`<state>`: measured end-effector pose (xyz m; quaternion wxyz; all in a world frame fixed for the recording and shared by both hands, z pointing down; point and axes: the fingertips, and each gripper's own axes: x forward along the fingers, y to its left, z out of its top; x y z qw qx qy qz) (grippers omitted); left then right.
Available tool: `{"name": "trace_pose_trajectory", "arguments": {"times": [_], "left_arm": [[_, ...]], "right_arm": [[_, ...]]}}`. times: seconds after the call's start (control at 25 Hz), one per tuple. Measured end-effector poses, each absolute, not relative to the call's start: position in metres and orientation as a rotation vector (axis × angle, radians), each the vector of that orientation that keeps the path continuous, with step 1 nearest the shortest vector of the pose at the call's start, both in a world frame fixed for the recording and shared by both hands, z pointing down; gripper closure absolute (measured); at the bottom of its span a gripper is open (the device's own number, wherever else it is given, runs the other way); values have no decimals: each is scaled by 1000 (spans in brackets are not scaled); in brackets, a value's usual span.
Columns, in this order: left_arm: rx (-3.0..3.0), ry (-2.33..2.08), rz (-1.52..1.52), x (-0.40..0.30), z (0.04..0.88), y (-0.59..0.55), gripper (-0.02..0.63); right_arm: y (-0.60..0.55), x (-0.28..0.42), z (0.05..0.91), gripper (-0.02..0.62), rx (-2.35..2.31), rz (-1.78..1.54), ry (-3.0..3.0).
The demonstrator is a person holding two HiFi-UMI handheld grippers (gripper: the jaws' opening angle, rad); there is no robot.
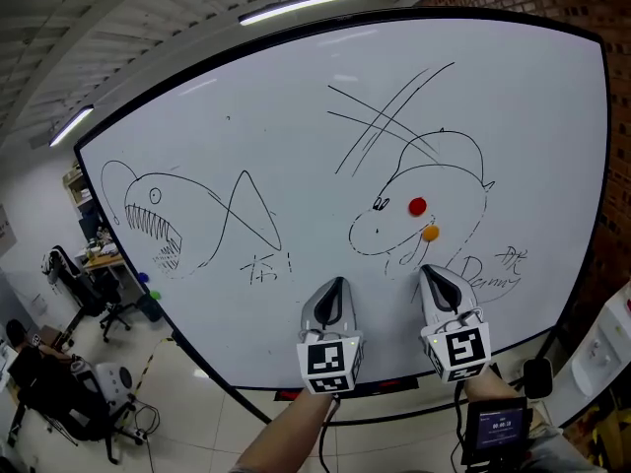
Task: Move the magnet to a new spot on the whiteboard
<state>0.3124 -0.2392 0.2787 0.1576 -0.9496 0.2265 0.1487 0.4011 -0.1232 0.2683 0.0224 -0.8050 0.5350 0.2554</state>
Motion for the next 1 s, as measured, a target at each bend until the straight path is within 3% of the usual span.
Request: {"name": "trace_pose_trajectory", "arguments": {"times": [0.44,0.72,1.0], "left_arm": [[-2700,653,437,350,270,-199,606],[-2678,706,449,339,266,-204,606],[-2672,740,455,325,264,-215,606]], "right_arm": [[-94,435,252,581,-2512,898,1652],[-103,427,232,437,-2506,1052,1651],[-122,431,224,400,-2601,1129,1612]]}}
